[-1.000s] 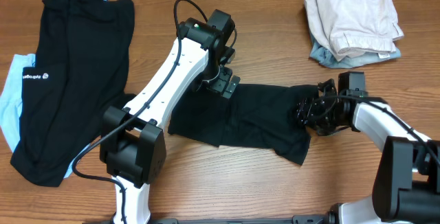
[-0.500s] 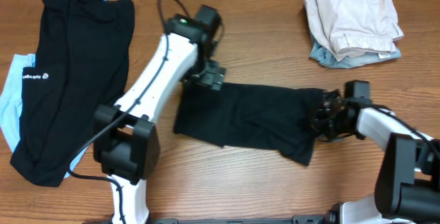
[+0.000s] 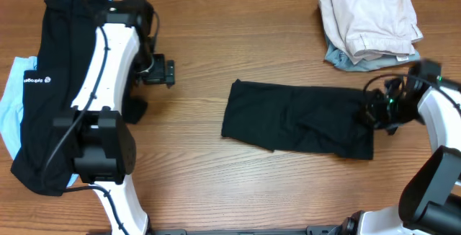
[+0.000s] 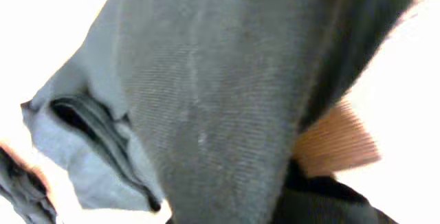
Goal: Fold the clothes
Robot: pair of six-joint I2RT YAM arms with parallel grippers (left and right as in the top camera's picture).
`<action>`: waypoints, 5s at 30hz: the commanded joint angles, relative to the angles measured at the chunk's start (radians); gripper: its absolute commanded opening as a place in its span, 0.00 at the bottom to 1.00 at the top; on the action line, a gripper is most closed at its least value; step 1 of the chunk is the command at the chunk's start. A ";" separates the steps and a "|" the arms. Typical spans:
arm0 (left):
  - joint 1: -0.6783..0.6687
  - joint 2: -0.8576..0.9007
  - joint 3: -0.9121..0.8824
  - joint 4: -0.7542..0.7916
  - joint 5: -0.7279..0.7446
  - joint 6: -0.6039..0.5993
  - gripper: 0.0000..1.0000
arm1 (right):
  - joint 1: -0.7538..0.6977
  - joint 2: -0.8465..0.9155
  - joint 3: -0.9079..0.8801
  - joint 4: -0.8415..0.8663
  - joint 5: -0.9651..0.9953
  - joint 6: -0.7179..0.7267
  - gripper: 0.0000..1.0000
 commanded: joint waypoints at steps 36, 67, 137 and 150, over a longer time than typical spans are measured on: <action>-0.028 -0.007 -0.024 0.114 0.070 0.057 1.00 | 0.977 0.125 0.161 0.428 -0.091 0.165 0.62; -0.029 -0.007 -0.024 0.121 0.069 0.066 1.00 | 0.949 -0.039 -0.049 0.254 0.228 0.332 0.61; 0.296 -0.007 -0.024 0.404 0.037 0.042 1.00 | 0.992 0.161 0.386 0.465 -0.095 0.041 1.00; 0.292 -0.007 -0.024 0.391 0.070 0.042 1.00 | 0.944 0.197 0.216 0.208 0.235 0.009 1.00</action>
